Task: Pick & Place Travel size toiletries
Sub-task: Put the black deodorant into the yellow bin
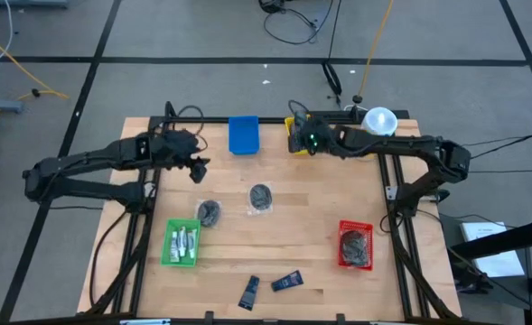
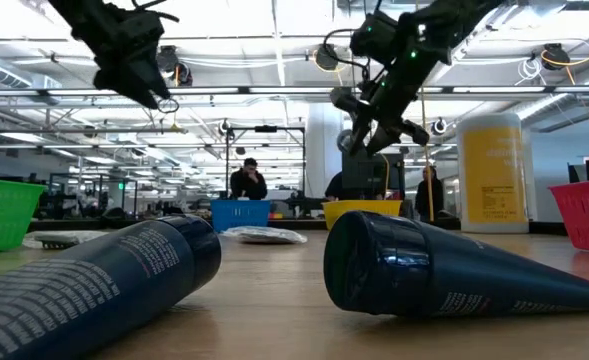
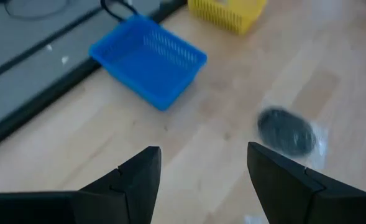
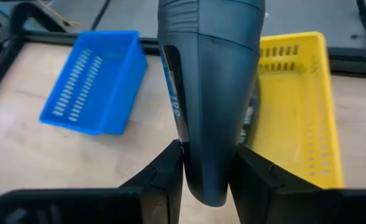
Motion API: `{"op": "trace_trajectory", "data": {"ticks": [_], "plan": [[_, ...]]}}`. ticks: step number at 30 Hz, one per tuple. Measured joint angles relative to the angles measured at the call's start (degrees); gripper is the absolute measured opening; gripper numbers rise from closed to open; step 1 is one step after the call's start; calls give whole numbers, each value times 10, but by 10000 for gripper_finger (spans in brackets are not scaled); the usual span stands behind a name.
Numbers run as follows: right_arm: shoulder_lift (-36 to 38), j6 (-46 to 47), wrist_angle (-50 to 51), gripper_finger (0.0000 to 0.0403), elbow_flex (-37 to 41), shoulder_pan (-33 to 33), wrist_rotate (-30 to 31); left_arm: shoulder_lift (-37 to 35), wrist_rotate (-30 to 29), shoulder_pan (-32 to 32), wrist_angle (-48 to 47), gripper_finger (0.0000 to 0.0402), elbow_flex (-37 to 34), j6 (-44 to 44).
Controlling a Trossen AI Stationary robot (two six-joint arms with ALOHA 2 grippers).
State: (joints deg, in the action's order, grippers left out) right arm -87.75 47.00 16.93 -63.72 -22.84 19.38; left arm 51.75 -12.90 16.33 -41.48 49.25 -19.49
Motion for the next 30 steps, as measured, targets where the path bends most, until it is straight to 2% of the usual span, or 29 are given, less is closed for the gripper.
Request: {"op": "trace_trajectory", "data": {"ticks": [5, 14, 21, 30], "plan": [[-18, -12, 5, 95, 8, -37, -33, 20, 14, 47, 66, 237, 0, 62], [-33, -12, -40, 95, 54, -74, -33, 105, 54, 108, 134, 237, 0, 134], [-33, -11, -75, 95, 87, -88, -45, 149, 54, 137, 163, 237, 0, 152], [-42, -17, -123, 95, 90, -93, -70, 154, 55, 166, 218, 237, 0, 168]]}}
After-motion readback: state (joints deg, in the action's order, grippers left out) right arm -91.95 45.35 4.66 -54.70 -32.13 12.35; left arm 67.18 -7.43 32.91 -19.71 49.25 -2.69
